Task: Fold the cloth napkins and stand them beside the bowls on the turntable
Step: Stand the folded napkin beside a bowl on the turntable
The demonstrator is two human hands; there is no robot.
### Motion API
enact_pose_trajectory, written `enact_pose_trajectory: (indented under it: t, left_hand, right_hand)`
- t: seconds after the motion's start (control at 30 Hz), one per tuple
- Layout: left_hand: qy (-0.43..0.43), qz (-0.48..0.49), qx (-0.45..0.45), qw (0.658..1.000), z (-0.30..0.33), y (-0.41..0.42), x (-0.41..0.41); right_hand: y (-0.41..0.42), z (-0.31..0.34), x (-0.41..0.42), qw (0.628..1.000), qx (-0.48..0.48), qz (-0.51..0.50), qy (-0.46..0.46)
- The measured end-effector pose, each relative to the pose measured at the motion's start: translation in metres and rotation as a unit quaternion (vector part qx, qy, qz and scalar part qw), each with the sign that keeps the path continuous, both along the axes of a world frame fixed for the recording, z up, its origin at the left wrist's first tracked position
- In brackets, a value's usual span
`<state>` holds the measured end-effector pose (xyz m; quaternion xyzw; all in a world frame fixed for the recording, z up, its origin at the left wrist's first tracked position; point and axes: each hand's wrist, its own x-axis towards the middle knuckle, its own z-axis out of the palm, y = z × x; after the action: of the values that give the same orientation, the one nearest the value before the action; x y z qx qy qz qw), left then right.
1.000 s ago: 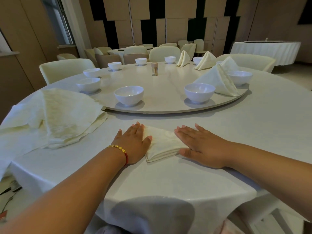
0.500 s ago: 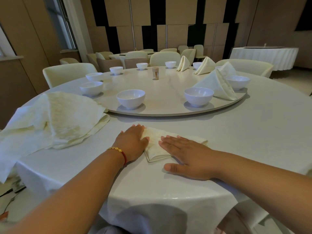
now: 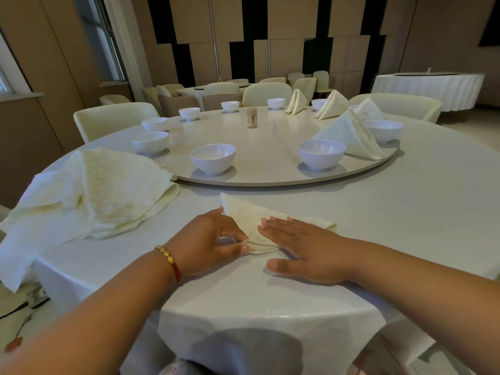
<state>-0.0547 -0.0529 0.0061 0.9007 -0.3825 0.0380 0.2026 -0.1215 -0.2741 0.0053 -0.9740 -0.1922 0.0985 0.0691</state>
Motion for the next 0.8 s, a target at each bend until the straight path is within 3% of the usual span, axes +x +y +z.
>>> enact_pose_trajectory:
  t: [0.2, 0.4, 0.5, 0.57, 0.67, 0.73, 0.8]
  left_hand:
    - [-0.035, 0.009, -0.046, 0.998, 0.006, -0.011, 0.005]
    - [-0.063, 0.011, -0.114, 0.991, 0.021, -0.029, 0.030]
    - [-0.062, 0.006, -0.145, 0.988, 0.030, -0.037, 0.040]
    - [-0.058, 0.027, -0.238, 0.969, 0.036, -0.044, 0.046]
    - [-0.033, 0.123, -0.399, 0.908, 0.042, -0.053, 0.059]
    - [0.003, 0.176, -0.436, 0.883, 0.039, -0.056, 0.073]
    - [0.062, 0.195, -0.390, 0.898, 0.032, -0.058, 0.086]
  right_hand:
    - [0.009, 0.008, 0.005, 0.993, 0.076, -0.079, -0.030]
    - [0.024, 0.014, 0.026, 0.985, 0.046, -0.103, -0.130]
    - [0.015, 0.026, 0.035, 0.976, 0.112, -0.132, -0.134]
    - [0.005, 0.038, 0.042, 0.960, 0.182, -0.156, -0.143]
    - [-0.012, 0.057, 0.058, 0.927, 0.238, -0.238, -0.165]
    - [-0.023, 0.069, 0.076, 0.900, 0.281, -0.277, -0.183]
    - [-0.031, 0.079, 0.096, 0.866, 0.331, -0.315, -0.202]
